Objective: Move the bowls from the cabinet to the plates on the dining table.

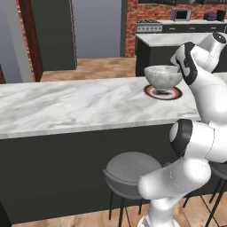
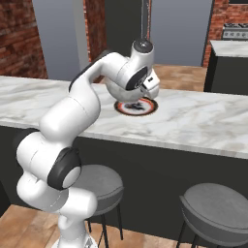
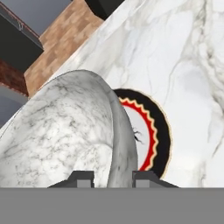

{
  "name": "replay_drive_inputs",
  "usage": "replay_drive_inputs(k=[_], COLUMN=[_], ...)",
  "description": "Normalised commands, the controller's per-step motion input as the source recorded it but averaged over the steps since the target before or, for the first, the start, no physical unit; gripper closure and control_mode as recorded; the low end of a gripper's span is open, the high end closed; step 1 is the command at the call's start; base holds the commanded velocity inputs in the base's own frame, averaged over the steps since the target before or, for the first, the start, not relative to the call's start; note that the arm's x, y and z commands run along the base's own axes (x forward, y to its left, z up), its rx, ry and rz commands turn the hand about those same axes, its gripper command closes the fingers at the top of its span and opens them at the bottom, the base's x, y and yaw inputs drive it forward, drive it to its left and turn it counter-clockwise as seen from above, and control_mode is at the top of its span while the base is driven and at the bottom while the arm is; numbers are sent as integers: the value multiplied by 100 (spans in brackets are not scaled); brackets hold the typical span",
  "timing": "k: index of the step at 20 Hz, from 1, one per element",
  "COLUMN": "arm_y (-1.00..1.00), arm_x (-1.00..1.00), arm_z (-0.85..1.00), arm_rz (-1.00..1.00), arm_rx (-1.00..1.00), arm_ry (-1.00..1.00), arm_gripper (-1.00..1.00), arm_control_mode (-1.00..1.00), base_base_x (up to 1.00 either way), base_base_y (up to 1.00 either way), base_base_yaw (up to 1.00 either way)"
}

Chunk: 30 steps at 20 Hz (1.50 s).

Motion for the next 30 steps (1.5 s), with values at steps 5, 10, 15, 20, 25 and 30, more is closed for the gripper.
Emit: replay_drive_inputs(k=[5, 10, 15, 20, 25, 30], arm_y=[-10, -7, -2, 0, 0, 0], arm_x=[0, 3, 7, 10, 13, 19], arm_z=[-8, -20, -13, -7, -16, -16], arm_rz=[-2, -1, 0, 0, 0, 0], arm_rx=[1, 0, 0, 0, 0, 0], arm_ry=[-5, -1, 0, 0, -1, 0], arm_gripper=[100, 100, 100, 100, 100, 100], arm_control_mode=[-100, -100, -100, -100, -100, -100], base_base_x=[0, 0, 0, 0, 0, 0], base_base_y=[0, 0, 0, 0, 0, 0], base_base_yaw=[0, 0, 0, 0, 0, 0])
